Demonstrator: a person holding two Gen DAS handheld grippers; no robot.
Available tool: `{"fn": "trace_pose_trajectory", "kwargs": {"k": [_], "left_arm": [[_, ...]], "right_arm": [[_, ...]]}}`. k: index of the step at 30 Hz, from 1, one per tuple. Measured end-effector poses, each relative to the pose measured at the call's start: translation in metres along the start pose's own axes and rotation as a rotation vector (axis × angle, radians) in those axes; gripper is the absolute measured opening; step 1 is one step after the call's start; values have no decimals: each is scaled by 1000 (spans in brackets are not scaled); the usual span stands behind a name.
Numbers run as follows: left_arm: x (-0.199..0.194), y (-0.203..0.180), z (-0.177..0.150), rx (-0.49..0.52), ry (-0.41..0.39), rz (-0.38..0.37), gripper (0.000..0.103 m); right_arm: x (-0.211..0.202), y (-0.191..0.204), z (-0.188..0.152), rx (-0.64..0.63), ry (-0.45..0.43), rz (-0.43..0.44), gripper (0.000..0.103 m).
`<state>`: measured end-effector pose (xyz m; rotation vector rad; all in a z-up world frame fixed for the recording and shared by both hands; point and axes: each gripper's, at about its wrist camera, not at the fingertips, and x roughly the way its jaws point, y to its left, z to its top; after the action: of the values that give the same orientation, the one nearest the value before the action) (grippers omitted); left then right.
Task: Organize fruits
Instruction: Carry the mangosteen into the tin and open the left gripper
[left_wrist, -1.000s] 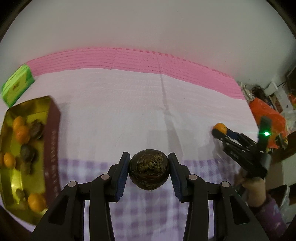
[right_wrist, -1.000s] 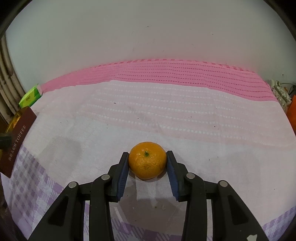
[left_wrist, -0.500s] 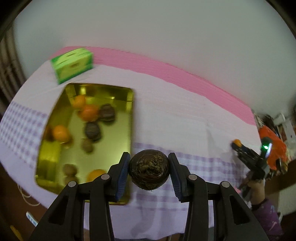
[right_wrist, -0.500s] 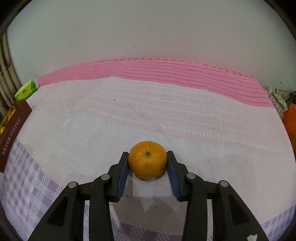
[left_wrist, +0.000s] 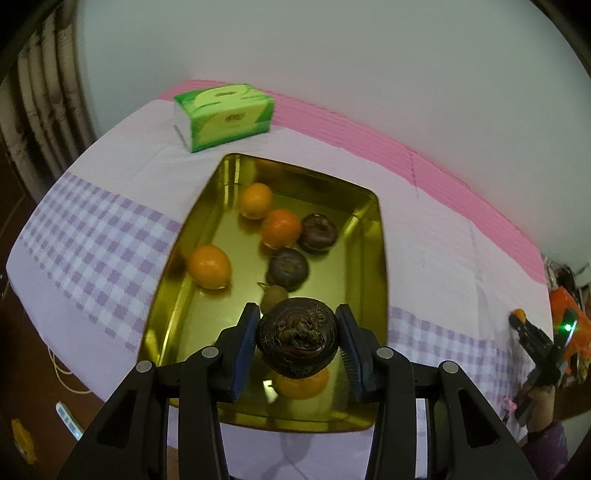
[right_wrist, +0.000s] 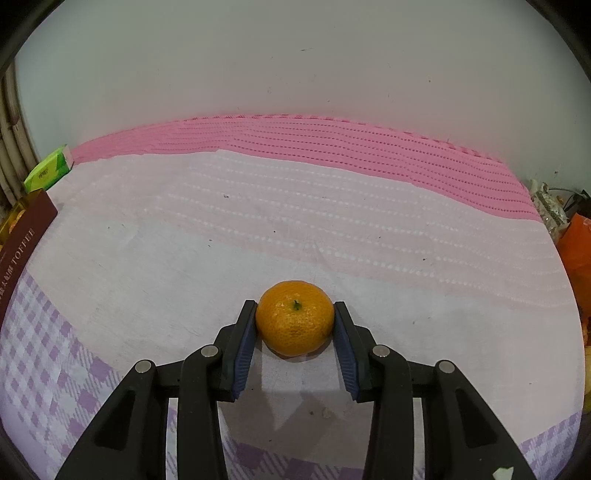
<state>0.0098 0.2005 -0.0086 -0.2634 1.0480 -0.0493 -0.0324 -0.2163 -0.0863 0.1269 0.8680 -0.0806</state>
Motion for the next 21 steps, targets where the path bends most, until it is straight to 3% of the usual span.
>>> {"fn": "trace_pose_trajectory", "kwargs": {"k": [7,21], "left_arm": [[10,7,-3,-21,26,-20,43],[49,-19,17,25,88,-59,43]], "right_arm": [[0,1,0,5,0,-15,37],[-2,2,-1,5,-1,-20,37]]}}
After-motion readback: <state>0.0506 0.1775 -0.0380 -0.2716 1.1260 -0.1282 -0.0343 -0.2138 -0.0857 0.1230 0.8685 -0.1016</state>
